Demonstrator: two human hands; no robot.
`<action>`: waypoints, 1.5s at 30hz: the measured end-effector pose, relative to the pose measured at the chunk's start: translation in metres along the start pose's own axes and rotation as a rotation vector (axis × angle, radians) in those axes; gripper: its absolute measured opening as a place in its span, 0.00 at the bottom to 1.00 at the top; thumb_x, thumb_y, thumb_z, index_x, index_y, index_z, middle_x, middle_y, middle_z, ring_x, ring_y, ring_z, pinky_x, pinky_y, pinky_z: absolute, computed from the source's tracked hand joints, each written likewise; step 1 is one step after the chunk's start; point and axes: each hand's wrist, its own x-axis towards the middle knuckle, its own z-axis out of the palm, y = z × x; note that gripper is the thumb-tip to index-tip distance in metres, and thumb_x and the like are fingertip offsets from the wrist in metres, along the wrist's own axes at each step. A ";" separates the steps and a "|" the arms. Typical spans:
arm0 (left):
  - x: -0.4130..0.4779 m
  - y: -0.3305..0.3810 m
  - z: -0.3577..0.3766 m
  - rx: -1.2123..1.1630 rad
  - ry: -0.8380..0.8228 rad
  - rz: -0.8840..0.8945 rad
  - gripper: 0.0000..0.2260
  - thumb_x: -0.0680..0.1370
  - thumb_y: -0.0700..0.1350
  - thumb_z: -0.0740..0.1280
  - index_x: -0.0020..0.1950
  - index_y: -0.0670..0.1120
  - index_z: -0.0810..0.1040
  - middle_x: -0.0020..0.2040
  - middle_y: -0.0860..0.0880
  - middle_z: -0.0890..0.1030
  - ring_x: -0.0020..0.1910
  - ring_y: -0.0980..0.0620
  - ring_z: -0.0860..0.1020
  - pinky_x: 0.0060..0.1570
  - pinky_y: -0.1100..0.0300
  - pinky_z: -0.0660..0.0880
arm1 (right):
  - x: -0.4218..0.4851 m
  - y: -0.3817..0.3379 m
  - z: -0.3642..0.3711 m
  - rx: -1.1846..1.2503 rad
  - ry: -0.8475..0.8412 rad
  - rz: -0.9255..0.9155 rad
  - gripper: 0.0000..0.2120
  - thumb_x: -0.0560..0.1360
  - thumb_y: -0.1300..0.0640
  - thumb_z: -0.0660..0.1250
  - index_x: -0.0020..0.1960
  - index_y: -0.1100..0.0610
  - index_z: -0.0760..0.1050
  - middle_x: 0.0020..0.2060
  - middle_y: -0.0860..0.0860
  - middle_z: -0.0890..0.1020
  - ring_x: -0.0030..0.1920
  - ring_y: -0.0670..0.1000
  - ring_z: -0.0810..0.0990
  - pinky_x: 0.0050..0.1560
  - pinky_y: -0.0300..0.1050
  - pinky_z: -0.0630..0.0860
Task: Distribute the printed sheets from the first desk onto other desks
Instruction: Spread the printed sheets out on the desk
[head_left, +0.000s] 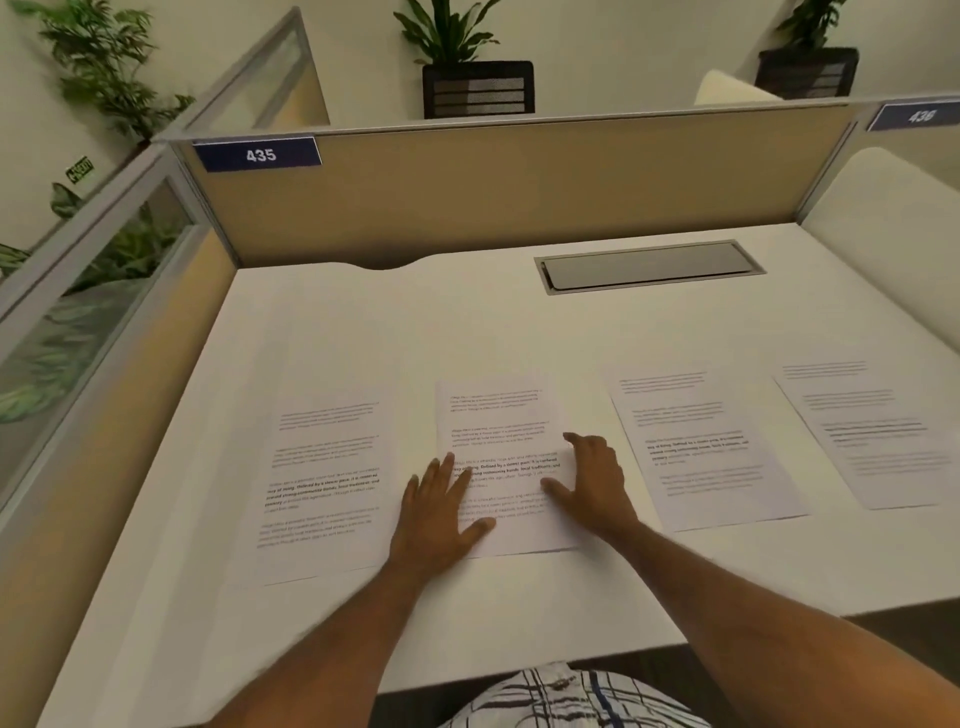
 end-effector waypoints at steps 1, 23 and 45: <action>0.001 0.000 0.000 0.009 0.002 -0.004 0.38 0.76 0.71 0.55 0.80 0.53 0.53 0.82 0.50 0.45 0.80 0.51 0.44 0.77 0.49 0.41 | -0.001 0.002 0.002 -0.063 -0.023 -0.055 0.36 0.73 0.41 0.69 0.75 0.53 0.61 0.72 0.55 0.66 0.71 0.56 0.64 0.69 0.55 0.63; 0.022 0.014 -0.011 0.022 0.043 0.011 0.42 0.73 0.74 0.55 0.80 0.51 0.56 0.82 0.48 0.50 0.80 0.50 0.50 0.77 0.45 0.48 | -0.014 0.027 -0.012 -0.172 -0.092 -0.215 0.35 0.78 0.35 0.59 0.79 0.51 0.57 0.80 0.52 0.52 0.79 0.52 0.52 0.77 0.48 0.51; 0.116 0.318 0.060 0.032 0.076 0.137 0.43 0.71 0.76 0.50 0.79 0.52 0.57 0.81 0.49 0.51 0.80 0.50 0.50 0.76 0.45 0.46 | -0.016 0.304 -0.196 -0.424 -0.049 -0.086 0.43 0.72 0.24 0.39 0.80 0.46 0.48 0.80 0.49 0.42 0.79 0.51 0.39 0.76 0.62 0.35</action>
